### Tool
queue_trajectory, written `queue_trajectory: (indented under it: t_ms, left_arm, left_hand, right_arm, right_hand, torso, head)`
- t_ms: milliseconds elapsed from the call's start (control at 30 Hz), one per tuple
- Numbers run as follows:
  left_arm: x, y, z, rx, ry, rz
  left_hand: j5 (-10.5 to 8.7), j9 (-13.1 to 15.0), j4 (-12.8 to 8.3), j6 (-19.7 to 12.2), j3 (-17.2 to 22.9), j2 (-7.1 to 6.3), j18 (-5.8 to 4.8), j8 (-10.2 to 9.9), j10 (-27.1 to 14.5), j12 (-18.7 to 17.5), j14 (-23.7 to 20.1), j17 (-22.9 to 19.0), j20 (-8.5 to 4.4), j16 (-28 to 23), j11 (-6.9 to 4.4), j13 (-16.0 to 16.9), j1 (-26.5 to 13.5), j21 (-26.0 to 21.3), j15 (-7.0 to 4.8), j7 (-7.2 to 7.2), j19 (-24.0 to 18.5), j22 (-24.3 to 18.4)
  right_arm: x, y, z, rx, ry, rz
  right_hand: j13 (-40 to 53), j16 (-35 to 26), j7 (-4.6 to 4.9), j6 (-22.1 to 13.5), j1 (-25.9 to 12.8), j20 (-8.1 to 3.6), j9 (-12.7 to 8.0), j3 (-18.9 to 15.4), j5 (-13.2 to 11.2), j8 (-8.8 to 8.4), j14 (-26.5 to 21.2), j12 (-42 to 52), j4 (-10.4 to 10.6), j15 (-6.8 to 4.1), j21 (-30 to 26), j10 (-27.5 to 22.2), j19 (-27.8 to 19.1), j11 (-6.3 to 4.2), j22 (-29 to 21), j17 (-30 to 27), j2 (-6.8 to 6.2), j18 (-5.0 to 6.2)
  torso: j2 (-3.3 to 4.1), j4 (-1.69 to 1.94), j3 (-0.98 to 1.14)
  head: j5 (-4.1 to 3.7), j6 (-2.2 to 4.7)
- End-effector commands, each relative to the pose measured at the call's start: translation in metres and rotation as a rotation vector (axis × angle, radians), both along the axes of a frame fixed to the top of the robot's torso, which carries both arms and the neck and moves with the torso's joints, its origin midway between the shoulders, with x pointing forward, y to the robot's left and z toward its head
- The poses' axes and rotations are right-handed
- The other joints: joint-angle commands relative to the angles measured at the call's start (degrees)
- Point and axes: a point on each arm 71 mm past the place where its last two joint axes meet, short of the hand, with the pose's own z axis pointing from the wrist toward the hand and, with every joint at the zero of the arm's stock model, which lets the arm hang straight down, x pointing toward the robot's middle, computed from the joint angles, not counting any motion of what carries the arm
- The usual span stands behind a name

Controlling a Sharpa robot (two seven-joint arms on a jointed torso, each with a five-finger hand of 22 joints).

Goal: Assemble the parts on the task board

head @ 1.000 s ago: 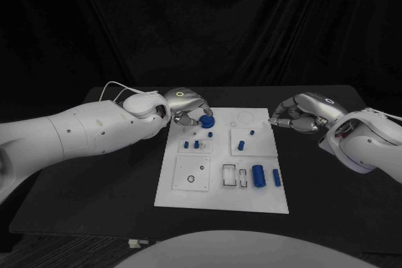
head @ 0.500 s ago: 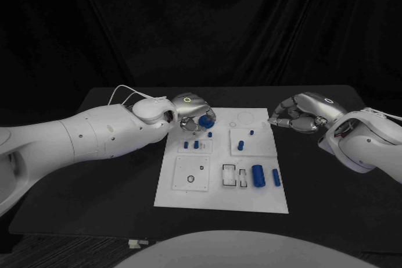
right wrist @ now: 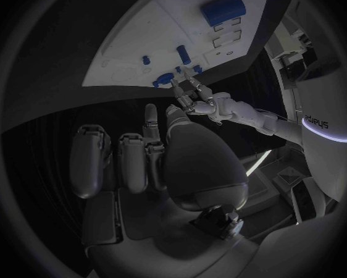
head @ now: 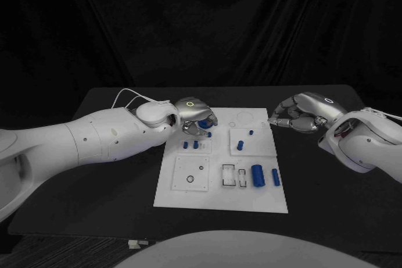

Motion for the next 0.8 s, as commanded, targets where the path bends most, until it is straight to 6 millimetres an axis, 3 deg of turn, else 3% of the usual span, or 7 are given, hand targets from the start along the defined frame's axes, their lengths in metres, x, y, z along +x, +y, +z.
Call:
queue_trajectory:
  t_ms: [33,400,800]
  left_arm:
    - [-0.001,-0.004,-0.002,0.009,0.012,-0.012]
    - [-0.002,-0.007,-0.008,0.02,0.031,-0.012]
    - [-0.002,-0.008,-0.017,0.035,0.052,0.001]
  left_hand:
    - [0.11,-0.2,0.1,-0.1,0.1,0.09,0.78,-0.3,-0.4,0.8,-0.5,-0.2,0.04,-0.2,0.32,0.8,-0.1,-0.4,0.15,-0.69,-0.4,7.4]
    - [1.28,-0.4,-0.2,0.9,0.6,0.28,0.84,0.1,-0.8,1.9,-0.9,-1.0,0.08,-0.5,0.1,2.0,0.3,-0.8,0.15,-0.86,-0.5,7.4]
    - [2.0,-0.6,-0.1,2.6,2.2,-0.11,0.99,0.5,-0.2,-1.0,-0.9,-1.8,-0.05,-0.7,-0.31,0.0,0.4,-1.8,-0.11,-0.44,-0.7,7.4]
  right_arm:
    - [-0.001,0.0,0.0,0.002,-0.005,-0.005]
    - [-0.001,-0.001,0.0,0.003,-0.005,-0.005]
    - [-0.001,-0.001,0.0,0.002,-0.003,-0.005]
  right_hand:
    - [14.9,-0.2,-0.05,-0.1,0.7,-0.07,-0.1,0.3,0.3,-0.34,3.5,0.1,0.2,-0.15,-0.2,5.9,1.1,-0.12,11.1,0.8,-0.07,0.27]
    - [14.9,-0.3,-0.03,-0.2,0.7,-0.07,-0.1,0.3,0.3,-0.4,3.4,0.1,0.2,-0.15,-0.3,5.9,1.0,-0.11,11.1,0.6,-0.1,0.29]
    - [14.9,-0.3,-0.02,-0.2,0.7,-0.07,-0.1,0.3,0.3,-0.43,3.4,0.1,0.2,-0.15,-0.6,5.9,0.9,-0.1,11.0,0.5,-0.11,0.34]
  torso:
    - [0.0,0.02,-0.02]
    - [-0.05,0.0,0.01]
    - [-0.04,0.03,0.02]
  head:
    - [-0.04,0.01]
    - [-0.18,0.01]
    - [-0.17,0.01]
